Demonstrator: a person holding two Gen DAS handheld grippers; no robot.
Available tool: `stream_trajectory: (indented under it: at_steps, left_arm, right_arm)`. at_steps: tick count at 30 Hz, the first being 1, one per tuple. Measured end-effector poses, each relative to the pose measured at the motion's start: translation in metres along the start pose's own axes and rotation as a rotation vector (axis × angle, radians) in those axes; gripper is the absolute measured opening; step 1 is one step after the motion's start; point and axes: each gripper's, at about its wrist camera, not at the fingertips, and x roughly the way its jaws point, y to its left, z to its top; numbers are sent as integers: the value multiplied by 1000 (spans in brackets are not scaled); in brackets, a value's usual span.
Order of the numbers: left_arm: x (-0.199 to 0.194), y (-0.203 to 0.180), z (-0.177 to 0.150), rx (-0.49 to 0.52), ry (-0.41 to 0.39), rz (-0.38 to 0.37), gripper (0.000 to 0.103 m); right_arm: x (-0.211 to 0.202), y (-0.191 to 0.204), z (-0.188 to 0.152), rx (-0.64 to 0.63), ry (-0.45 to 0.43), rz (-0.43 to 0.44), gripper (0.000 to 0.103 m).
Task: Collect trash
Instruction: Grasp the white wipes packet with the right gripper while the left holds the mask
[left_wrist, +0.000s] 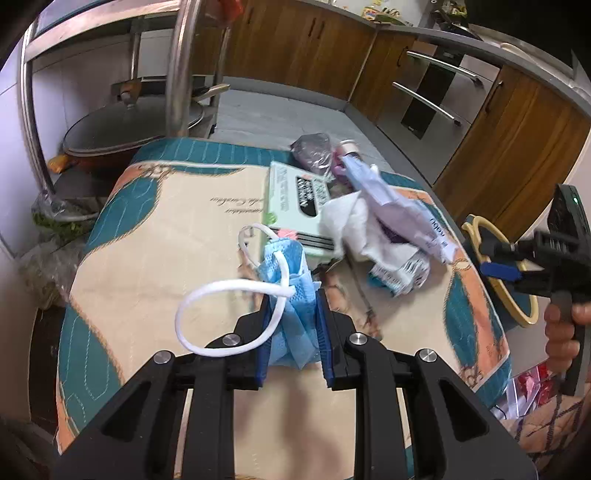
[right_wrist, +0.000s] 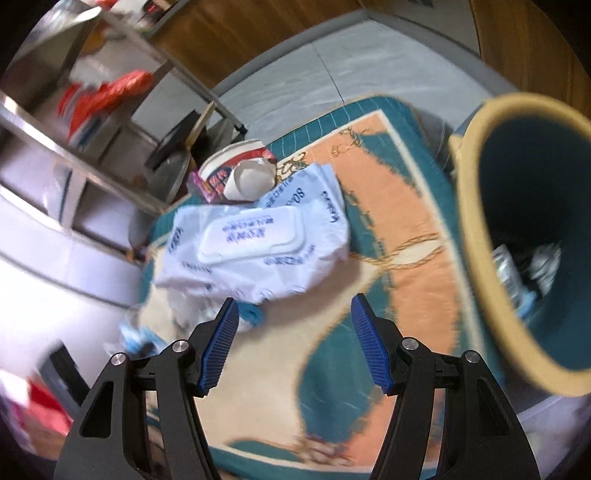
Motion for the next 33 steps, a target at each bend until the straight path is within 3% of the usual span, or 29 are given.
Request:
stream_trajectory:
  at_steps: [5,9,11,17,23,29,33]
  left_arm:
    - [-1,11,-8,-14,-13,0,21]
    - [0,13,-12,-11,-20,0,22]
    - [1,13,-14,-9,-27,3,22]
    - [1,20,-19,-12,-41,13,22]
    - [1,29,-21,-73,-44,-8,29]
    - [1,30,-25,-80,-53,-29,29]
    - [0,38,-26,-102,-42,7,29]
  right_arm:
    - [27,-8,4,202,14,110,65]
    - [50,-14,1,316,34,142,63]
    - [58,-13,0,344,28,154,56]
    - [68,-14,3,392,10,181,33]
    - [57,-21,7,425,-25,224,13]
    - [36,-13,13,400,-82,271,3]
    - [18,-9,16,364,-127,269,2]
